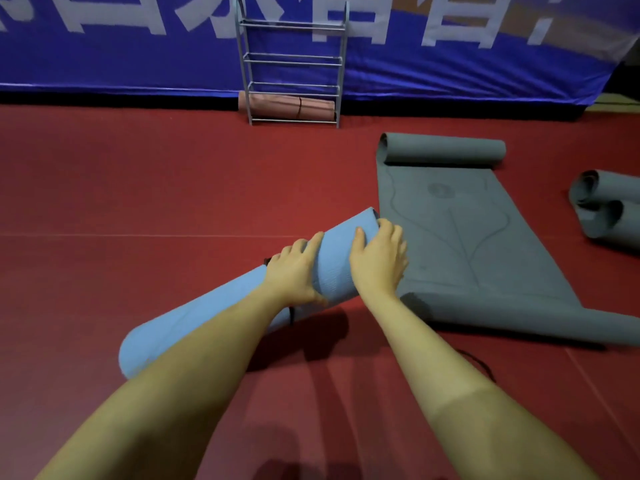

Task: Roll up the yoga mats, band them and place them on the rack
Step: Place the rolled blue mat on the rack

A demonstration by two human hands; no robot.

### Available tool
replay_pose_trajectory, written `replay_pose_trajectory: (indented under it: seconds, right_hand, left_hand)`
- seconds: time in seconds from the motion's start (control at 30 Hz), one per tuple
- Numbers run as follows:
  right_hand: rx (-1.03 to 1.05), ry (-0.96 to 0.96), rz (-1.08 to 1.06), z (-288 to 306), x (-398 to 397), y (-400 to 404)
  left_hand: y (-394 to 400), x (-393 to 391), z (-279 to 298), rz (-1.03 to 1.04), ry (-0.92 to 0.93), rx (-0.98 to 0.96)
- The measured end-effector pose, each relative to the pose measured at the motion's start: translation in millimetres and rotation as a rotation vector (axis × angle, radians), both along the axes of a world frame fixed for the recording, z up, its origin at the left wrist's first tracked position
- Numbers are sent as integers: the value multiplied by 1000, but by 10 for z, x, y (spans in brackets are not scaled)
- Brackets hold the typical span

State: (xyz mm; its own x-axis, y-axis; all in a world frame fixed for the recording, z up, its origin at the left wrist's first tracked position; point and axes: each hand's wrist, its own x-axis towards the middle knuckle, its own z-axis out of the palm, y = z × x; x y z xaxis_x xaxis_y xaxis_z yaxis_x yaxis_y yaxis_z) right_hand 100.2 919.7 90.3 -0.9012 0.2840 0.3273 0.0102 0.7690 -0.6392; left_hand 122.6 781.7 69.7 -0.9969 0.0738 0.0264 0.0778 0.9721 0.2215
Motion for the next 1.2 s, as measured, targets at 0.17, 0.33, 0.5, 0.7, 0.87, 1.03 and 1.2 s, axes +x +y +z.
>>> replay_pose_trajectory:
  seconds: [0.17,0.33,0.5,0.7,0.87,1.03,1.2]
  right_hand:
    - [615,84,259,-488,71,223]
    - [708,-474,482,-976,211,605]
    - [844,-670,618,-1476,195,779]
    - [749,-798,690,-1886,235,772]
    - [683,-749,731,-1960,272,545]
    - [749,-658,836,-2015,292,37]
    - [937,-641,856,-2179,294,-370]
  left_hand:
    - [278,-25,-452,-55,-7,1]
    - [583,14,-1045,-178,-43,-12]
    - [823,124,-1678,-239,-124,-46]
    - [593,210,-1915,-139,-352,-38]
    - [285,243,-1926,-138,-386,-29]
    - [-245,345,-1988,-11,-450,-285]
    - [-632,462,-2094,-47,-431,-542]
